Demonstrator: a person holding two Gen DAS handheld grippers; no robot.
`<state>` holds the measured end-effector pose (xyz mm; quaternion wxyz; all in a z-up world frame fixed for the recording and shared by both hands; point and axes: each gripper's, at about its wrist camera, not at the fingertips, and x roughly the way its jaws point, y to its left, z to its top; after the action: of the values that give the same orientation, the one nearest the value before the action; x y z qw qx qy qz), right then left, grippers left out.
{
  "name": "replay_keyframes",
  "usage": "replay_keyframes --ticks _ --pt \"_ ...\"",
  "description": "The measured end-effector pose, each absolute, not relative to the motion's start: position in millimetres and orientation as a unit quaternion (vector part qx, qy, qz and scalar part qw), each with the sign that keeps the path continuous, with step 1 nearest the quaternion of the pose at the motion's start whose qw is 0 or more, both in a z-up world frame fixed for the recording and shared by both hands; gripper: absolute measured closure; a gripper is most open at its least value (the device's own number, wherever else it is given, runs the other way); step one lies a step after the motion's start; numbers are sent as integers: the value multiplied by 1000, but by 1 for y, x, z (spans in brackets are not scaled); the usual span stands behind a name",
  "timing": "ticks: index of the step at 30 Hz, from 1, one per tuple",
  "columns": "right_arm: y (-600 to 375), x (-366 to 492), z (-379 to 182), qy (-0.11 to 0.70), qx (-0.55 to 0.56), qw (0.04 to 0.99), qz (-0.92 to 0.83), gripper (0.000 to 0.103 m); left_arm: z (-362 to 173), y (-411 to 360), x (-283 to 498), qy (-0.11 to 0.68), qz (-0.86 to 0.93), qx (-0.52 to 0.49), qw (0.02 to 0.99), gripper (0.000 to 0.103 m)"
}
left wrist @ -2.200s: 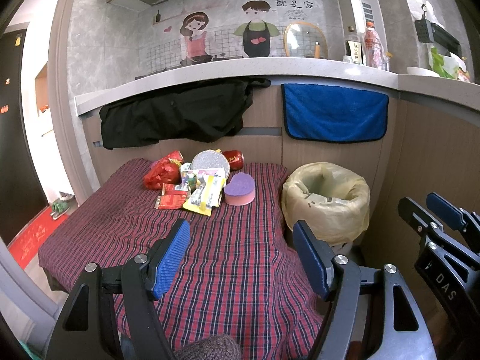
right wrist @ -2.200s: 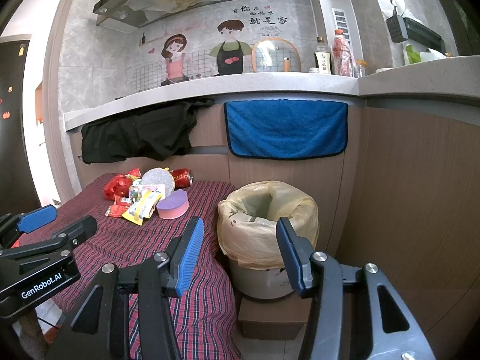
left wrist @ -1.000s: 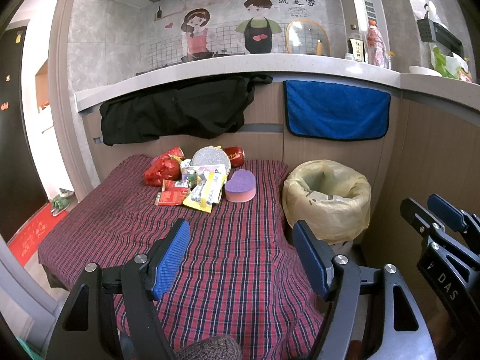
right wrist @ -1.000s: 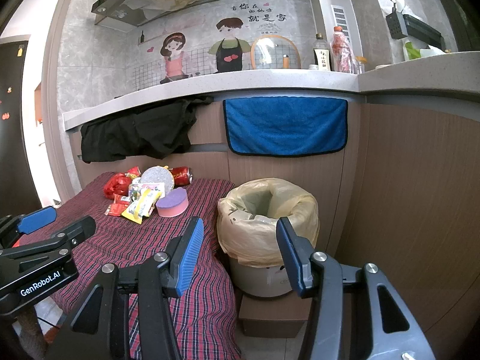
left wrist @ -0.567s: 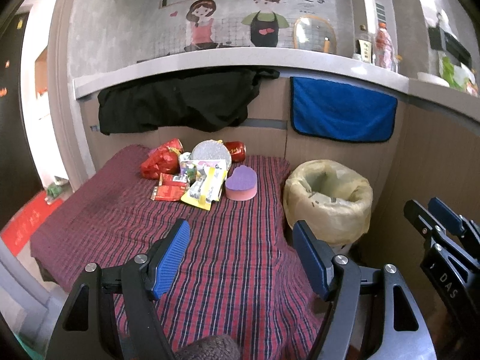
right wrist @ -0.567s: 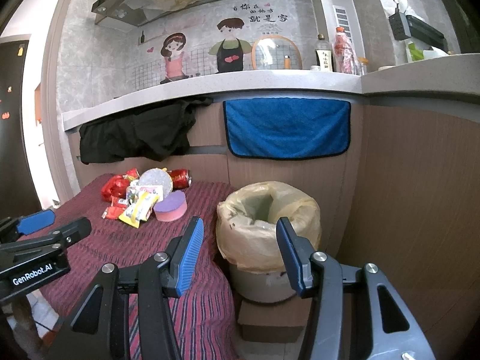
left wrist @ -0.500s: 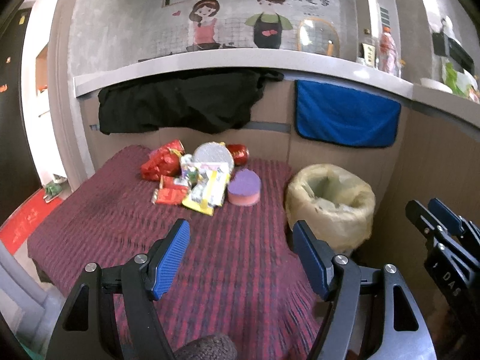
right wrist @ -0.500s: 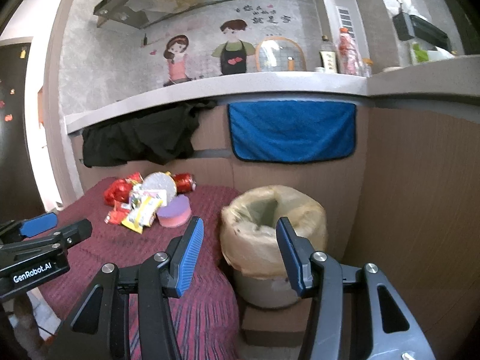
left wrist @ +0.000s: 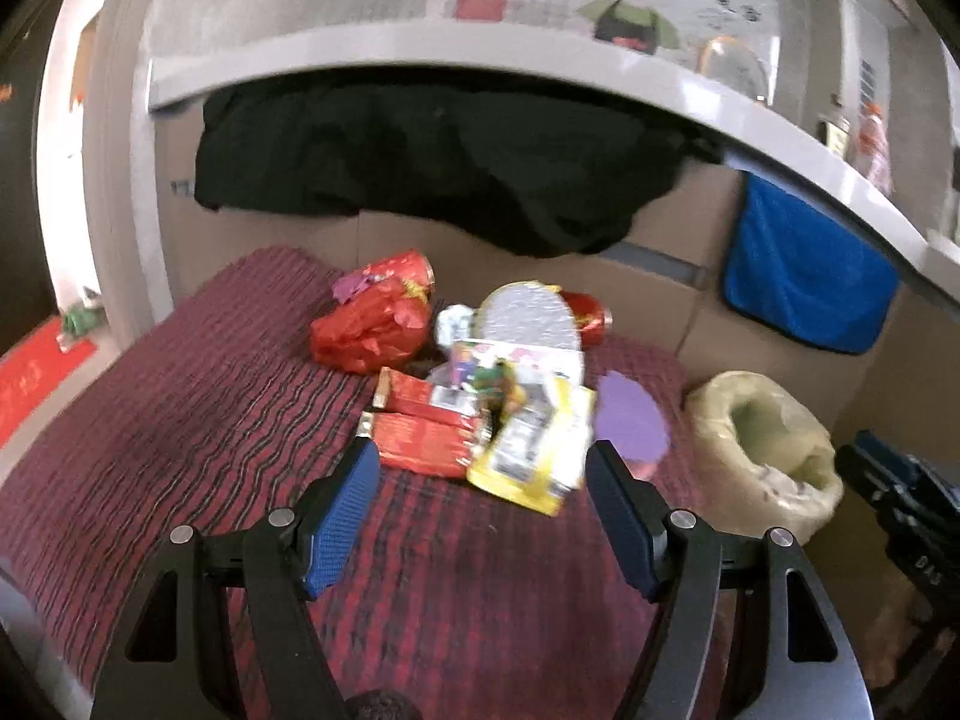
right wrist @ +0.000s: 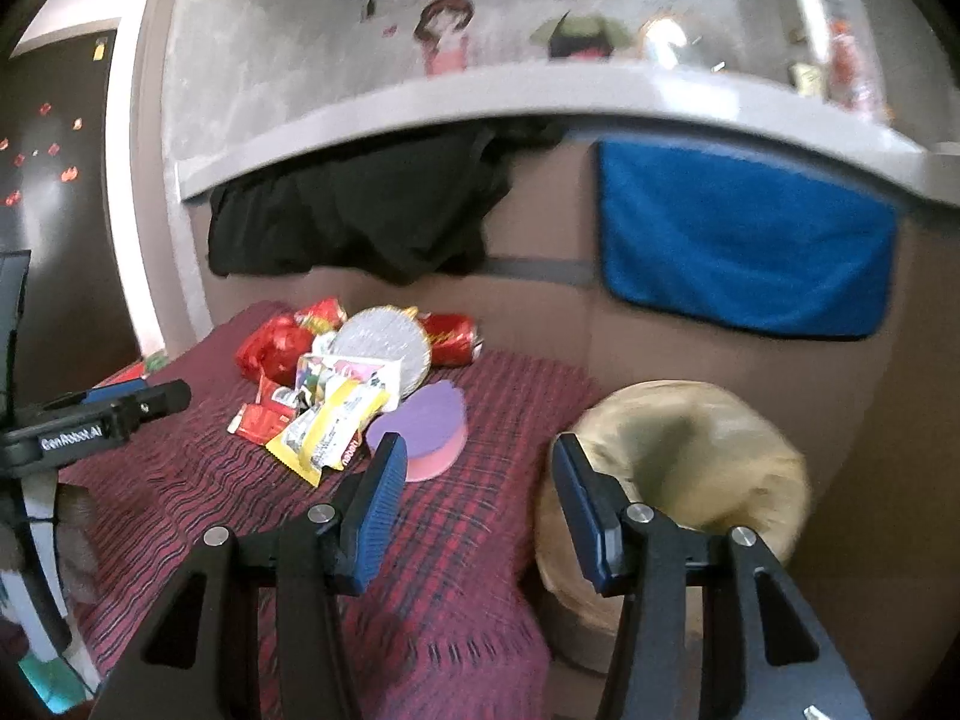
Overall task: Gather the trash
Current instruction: 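Grasp the yellow snack wrapper with the right tool while the left tool grasps a red wrapper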
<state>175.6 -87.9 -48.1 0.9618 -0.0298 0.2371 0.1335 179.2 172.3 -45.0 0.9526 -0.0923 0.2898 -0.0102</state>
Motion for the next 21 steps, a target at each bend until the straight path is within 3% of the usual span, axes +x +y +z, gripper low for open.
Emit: replay_keyframes --ticks 4,13,16,21 --pt "-58 224 -65 260 -52 952 150 56 -60 195 213 299 12 -70 952 32" --pt "-14 281 -82 267 -75 943 183 56 -112 225 273 384 -38 -126 914 32" --pt "-9 288 -90 278 -73 938 194 56 -121 226 282 394 -47 -135 908 36" --pt "-9 291 -94 284 -81 936 192 57 -133 234 296 418 -54 -161 892 50"
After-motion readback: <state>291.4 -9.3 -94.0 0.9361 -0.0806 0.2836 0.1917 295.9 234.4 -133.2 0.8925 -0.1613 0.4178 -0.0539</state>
